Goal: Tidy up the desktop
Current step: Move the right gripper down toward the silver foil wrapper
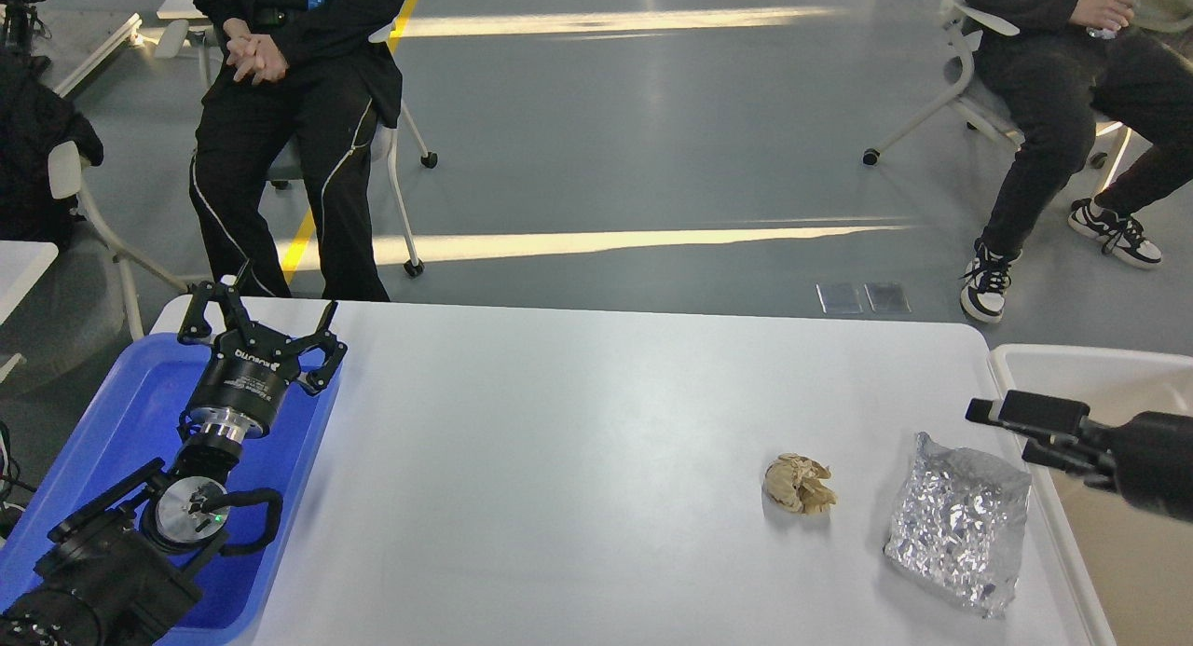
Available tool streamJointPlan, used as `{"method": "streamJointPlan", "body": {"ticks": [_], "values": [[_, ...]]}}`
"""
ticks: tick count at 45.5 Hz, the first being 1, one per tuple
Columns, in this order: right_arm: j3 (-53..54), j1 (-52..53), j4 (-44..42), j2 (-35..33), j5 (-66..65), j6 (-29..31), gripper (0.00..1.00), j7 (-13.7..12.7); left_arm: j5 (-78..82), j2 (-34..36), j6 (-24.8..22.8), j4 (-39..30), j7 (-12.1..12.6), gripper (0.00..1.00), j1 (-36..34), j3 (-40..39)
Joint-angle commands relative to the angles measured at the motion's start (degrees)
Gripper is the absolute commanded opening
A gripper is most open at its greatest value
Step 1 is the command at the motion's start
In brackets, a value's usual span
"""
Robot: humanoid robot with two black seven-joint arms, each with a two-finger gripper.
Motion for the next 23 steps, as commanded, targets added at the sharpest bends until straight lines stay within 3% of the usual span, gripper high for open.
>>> {"method": "streamJointPlan", "body": {"ticks": [1, 19, 23], "values": [[-7.39, -0.57, -4.01, 3.97, -12.43, -3.75, 1.0, -0.49, 0.0, 0.05, 0.0, -0.01, 0.02, 1.0, 0.0, 0.0], [-8.62, -3.03, -16.32, 11.7, -8.13, -5.42, 1.0, -1.81, 0.0, -0.04, 0.0, -0.01, -0.07, 1.0, 0.0, 0.0], [-8.62, -3.73, -18.25, 14.08, -6.02, -7.0, 1.0, -3.12, 0.0, -0.04, 0.0, -0.01, 0.02, 1.0, 0.0, 0.0]]}}
